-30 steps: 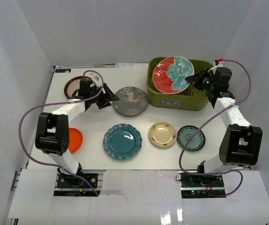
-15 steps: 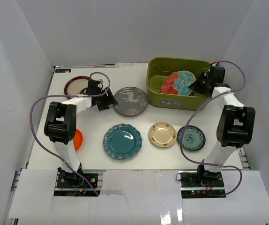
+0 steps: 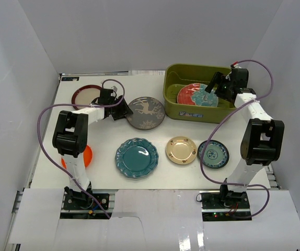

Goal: Place the plates into the plastic bin on the countertop

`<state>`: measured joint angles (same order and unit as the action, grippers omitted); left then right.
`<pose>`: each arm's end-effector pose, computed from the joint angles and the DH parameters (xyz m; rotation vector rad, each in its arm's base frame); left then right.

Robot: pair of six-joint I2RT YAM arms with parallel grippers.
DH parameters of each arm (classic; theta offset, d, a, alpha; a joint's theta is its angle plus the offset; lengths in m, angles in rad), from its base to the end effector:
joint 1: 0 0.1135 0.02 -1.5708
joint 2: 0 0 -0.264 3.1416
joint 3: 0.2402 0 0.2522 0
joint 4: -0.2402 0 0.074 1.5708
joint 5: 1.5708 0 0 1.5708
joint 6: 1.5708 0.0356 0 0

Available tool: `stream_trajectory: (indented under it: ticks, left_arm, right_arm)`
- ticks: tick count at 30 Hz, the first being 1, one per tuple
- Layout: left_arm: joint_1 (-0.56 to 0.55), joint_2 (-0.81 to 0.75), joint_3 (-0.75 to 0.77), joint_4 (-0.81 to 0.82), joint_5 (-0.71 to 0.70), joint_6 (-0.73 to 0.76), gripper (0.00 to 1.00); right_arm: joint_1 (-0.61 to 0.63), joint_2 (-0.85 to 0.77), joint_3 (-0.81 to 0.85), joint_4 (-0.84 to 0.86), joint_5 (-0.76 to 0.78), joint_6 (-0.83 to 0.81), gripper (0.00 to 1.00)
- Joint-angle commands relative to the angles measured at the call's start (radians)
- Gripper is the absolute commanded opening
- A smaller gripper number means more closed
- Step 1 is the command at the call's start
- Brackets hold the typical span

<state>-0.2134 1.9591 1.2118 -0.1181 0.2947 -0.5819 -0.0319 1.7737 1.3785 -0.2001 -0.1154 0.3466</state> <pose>0.3990 -0.0970 0.1531 -0.3253 2.4949 -0.7019 0.4128 -0.0091 0.2718 0.3440 2.1503 0.3051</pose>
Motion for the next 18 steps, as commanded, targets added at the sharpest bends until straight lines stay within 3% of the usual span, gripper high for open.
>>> stream_trajectory:
  ticks: [1, 9, 10, 13, 18]
  left_arm:
    - [-0.007, 0.014, -0.024, 0.052, 0.017, -0.018, 0.62]
    - [-0.007, -0.018, -0.119, 0.182, 0.001, -0.076, 0.29]
    - [-0.006, -0.025, -0.135, 0.192, 0.001, -0.085, 0.17]
    - [-0.006, -0.057, -0.158, 0.221, 0.001, -0.111, 0.00]
    - [0.011, -0.159, -0.231, 0.250, 0.015, -0.127, 0.00]
  right_arm:
    - [0.006, -0.105, -0.005, 0.033, -0.036, -0.012, 0.98]
    - [0.020, -0.334, -0.206, 0.158, -0.196, 0.057, 0.96]
    - [0.030, -0.361, -0.235, 0.183, -0.214, 0.071, 0.96]
    - [0.102, -0.468, -0.357, 0.275, -0.259, 0.107, 0.97]
    - [0.265, -0.588, -0.519, 0.321, -0.277, 0.112, 1.00]
